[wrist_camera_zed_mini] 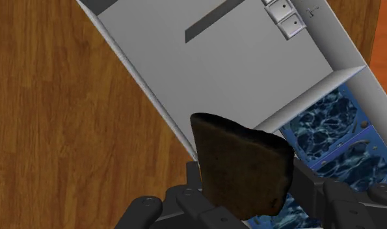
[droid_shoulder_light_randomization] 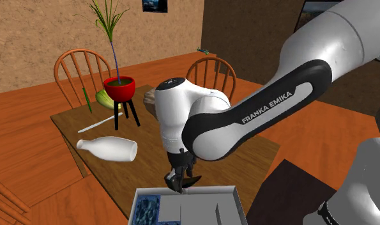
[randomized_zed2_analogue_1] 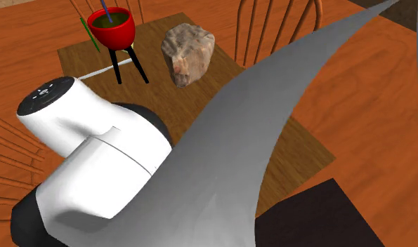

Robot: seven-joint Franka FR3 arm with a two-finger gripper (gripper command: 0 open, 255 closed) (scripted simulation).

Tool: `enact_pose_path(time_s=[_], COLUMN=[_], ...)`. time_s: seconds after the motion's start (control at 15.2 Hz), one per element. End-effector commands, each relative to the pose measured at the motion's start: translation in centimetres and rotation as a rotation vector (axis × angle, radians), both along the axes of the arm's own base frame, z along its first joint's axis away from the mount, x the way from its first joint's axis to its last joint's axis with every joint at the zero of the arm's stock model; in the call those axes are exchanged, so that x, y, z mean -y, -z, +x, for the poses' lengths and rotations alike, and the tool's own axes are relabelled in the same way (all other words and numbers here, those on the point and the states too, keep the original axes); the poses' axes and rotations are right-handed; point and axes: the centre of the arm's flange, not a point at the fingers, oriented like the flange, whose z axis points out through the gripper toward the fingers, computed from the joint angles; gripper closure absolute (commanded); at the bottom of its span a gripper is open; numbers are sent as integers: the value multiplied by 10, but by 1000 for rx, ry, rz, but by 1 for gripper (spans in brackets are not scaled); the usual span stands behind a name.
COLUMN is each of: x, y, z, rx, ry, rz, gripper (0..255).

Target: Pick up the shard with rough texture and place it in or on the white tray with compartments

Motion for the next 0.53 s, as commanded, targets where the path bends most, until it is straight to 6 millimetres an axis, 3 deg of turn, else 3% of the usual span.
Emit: enact_pose_path(time_s=[0.0,0.13,0.46], x=[-12,-23,-23], y=[-2,-3,24], z=[-24,-51,-51], rx=[0,0,0], ry=[2,2,2], rz=[0,0,0], gripper=[255,255,255])
